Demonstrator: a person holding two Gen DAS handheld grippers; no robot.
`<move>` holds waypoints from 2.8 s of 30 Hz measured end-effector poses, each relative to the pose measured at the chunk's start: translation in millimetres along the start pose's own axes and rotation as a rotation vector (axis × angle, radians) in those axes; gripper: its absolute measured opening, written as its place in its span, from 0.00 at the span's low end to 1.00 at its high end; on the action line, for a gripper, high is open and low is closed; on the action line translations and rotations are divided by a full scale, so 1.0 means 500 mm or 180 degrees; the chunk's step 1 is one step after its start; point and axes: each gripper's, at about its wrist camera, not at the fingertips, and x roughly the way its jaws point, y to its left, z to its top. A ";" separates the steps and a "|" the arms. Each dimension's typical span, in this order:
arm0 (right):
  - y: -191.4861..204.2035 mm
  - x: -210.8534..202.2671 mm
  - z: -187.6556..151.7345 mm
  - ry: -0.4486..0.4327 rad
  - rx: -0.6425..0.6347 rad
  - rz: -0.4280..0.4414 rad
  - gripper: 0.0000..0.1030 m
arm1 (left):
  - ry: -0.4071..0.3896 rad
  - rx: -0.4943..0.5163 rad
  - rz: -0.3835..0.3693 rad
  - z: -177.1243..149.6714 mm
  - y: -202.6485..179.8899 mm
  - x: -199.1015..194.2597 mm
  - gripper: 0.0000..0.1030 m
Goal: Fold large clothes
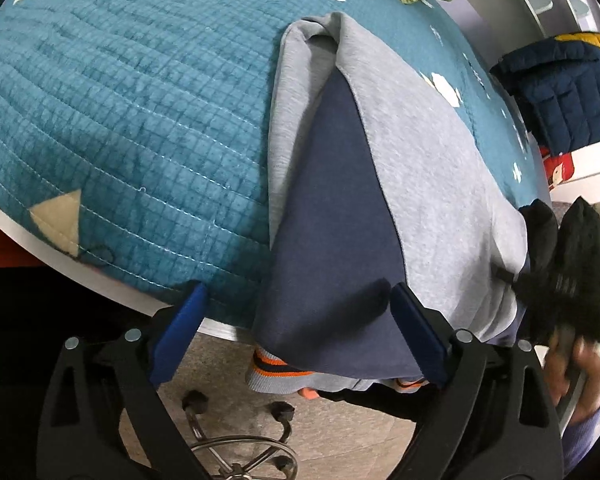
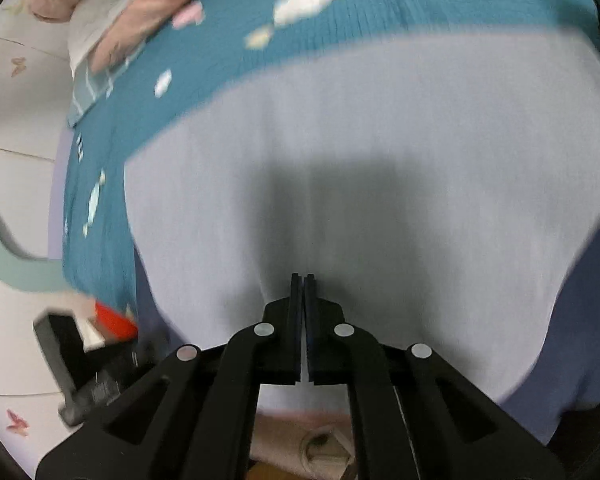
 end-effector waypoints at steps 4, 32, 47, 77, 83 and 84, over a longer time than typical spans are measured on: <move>-0.045 0.057 -0.028 -0.0080 -0.0004 0.0035 0.00 | 0.0030 0.0023 0.0056 0.002 -0.005 0.006 0.92; -0.026 0.001 -0.198 -0.0744 -0.0362 0.0097 0.29 | 0.0294 0.0051 -0.0012 -0.056 -0.044 0.052 0.61; 0.124 0.034 -0.286 -0.1076 -0.1420 0.0068 0.57 | 0.0225 0.0238 -0.0547 -0.018 -0.111 -0.053 0.31; 0.138 -0.002 -0.181 -0.1358 -0.1163 0.0213 0.12 | -0.0485 -0.0095 -0.0927 0.062 -0.104 -0.207 0.72; 0.098 -0.063 -0.165 -0.1467 -0.0706 0.0587 0.12 | -0.0106 -0.0189 -0.0272 0.087 -0.085 -0.094 0.72; 0.096 -0.071 -0.164 -0.1493 -0.0660 0.0623 0.12 | -0.0061 -0.0145 -0.0257 0.085 -0.102 -0.071 0.72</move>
